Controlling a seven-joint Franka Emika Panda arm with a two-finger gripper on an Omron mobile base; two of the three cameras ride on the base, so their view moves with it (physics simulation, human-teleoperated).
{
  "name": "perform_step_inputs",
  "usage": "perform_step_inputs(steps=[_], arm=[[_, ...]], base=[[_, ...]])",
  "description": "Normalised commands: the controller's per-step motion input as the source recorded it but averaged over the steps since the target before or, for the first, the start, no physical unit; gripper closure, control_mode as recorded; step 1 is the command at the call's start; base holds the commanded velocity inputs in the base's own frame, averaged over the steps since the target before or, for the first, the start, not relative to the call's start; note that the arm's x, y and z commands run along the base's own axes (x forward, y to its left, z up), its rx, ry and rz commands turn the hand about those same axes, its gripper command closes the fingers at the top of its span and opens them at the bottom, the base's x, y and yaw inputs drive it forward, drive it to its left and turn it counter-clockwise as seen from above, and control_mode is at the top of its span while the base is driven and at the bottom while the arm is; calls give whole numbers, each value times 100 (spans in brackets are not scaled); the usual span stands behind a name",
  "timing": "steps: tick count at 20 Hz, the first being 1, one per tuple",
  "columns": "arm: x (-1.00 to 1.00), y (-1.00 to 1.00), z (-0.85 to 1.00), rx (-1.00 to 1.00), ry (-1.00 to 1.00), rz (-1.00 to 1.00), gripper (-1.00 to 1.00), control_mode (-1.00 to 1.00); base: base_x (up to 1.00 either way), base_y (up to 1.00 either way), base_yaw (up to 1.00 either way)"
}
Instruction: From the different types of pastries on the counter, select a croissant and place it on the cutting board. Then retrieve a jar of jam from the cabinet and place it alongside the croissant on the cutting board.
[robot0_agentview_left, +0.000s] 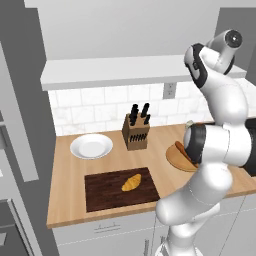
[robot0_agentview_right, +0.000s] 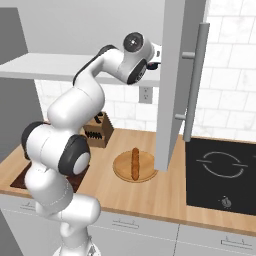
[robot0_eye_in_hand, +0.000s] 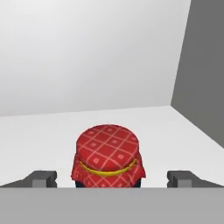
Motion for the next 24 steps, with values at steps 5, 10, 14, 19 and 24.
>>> perform_step_inputs(steps=[5, 10, 14, 19, 24], arm=[[26, 0, -27, -6, 1, 1, 100, -100], [7, -6, -7, -1, 0, 2, 100, -100], [0, 0, 0, 0, -1, 1, 100, -100], [-54, 0, 20, -2, -5, 3, 100, -100], [-100, 10, 24, -6, -13, 1, 100, -100]], base=[[0, 0, 0], [0, 0, 0], [0, 0, 0], [0, 0, 0], [0, 0, 0]])
